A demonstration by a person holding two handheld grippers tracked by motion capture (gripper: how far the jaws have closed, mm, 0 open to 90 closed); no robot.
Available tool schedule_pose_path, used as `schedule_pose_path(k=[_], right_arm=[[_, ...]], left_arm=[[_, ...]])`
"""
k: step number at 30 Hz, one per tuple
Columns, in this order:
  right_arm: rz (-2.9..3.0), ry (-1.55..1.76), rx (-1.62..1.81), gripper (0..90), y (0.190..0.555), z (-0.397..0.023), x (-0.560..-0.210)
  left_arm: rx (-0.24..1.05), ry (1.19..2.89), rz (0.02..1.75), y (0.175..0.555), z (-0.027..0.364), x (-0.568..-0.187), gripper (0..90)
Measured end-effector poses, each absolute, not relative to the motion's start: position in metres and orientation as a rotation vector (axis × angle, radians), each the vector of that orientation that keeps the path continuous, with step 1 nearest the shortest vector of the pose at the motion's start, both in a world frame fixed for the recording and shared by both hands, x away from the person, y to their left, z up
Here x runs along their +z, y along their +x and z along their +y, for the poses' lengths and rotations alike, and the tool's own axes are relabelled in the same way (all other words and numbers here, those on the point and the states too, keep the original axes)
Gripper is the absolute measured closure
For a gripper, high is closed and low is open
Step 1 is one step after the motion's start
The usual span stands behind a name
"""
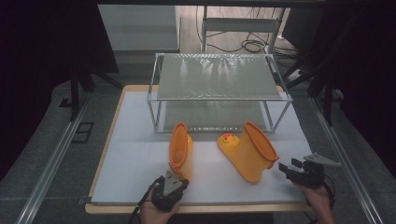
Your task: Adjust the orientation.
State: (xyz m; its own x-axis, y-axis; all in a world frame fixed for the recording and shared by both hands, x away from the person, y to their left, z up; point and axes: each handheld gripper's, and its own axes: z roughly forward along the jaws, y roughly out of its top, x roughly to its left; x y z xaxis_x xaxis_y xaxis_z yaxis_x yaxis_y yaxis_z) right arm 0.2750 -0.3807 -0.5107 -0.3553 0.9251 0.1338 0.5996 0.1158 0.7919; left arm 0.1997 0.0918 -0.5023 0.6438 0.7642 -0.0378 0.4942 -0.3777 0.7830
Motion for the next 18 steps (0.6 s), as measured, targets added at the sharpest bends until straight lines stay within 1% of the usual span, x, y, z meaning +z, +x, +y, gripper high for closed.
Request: schedule_pose_path(k=[7,14,15,18], right_arm=[[2.007,1.487,1.115,34.6,0.275,-0.381,-0.512],[2.015,1.484,1.114,34.7,0.276,-0.380,-0.512],[2.015,1.485,1.117,34.7,0.276,-0.380,-0.512],[2.014,1.490,1.120,34.7,0.277,-0.380,-0.513]], left_arm=[[0.420,2.013,1.053,0.198,0.127,-0.503,89.9],[0.419,1.984,1.107,0.202,0.141,-0.503,89.4],[0.418,1.986,1.105,0.202,0.141,-0.503,87.5],[0.403,1.994,1.079,0.198,0.136,-0.503,85.7]])
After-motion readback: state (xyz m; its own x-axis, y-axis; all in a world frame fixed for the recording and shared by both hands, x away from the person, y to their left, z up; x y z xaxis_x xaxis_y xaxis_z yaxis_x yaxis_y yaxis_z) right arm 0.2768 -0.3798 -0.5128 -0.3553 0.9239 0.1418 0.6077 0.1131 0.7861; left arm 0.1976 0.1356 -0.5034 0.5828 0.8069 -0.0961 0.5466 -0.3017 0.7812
